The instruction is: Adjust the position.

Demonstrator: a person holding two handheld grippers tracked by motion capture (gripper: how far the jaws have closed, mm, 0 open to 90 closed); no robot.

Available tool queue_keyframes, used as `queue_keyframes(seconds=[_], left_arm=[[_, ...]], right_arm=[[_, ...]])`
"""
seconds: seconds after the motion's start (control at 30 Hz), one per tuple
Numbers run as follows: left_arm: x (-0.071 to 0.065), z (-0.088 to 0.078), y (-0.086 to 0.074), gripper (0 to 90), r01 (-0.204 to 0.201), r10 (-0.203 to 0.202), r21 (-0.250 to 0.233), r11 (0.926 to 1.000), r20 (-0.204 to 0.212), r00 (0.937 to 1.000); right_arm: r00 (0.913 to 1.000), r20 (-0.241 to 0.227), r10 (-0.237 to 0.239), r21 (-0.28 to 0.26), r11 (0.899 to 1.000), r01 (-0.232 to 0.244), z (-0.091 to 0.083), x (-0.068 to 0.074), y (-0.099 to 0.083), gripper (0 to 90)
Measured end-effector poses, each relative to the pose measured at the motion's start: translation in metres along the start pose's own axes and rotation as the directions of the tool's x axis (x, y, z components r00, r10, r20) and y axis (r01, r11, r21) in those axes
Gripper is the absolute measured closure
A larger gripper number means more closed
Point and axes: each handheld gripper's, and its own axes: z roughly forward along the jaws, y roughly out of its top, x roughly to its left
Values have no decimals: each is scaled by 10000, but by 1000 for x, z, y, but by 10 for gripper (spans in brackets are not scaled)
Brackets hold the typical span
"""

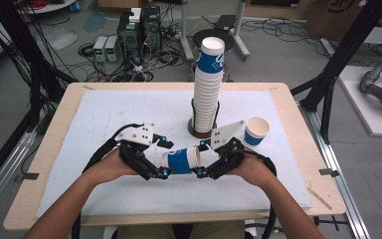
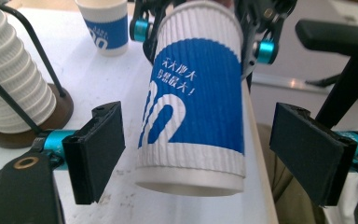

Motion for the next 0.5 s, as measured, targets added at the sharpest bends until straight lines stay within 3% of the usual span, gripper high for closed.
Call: queue_keyframes(seconds=[0.3, 0.5], left_arm=[[0, 11, 4, 181, -214, 203, 859, 9961, 136, 9997], [1, 19, 6, 194, -319, 283, 1413, 9895, 277, 9992]], right_arm=[[9993, -165, -346, 699, 9969, 357, 4, 1, 13, 328], [9985, -202, -515, 1179, 9916, 535, 8, 2, 20, 327]])
